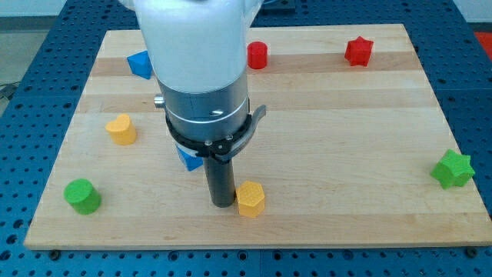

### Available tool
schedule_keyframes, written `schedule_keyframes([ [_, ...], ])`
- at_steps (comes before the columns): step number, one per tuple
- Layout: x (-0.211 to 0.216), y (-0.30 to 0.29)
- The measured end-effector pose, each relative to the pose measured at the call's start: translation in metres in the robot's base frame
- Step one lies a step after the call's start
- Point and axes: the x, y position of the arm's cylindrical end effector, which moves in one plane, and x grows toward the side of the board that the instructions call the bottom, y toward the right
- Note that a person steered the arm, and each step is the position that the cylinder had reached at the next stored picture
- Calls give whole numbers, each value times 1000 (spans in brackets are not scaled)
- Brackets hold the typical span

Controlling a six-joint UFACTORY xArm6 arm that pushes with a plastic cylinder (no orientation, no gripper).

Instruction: Push green star slightly to the left

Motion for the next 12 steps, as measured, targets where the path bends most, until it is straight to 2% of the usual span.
schedule_keyframes([
  [1, 0, -6],
  [3, 0, -88],
  [6, -12, -100],
  [8, -16, -100],
  [9, -33, -100],
  [10, -80, -100],
  [11, -119, -82],
  [12, -121, -8],
])
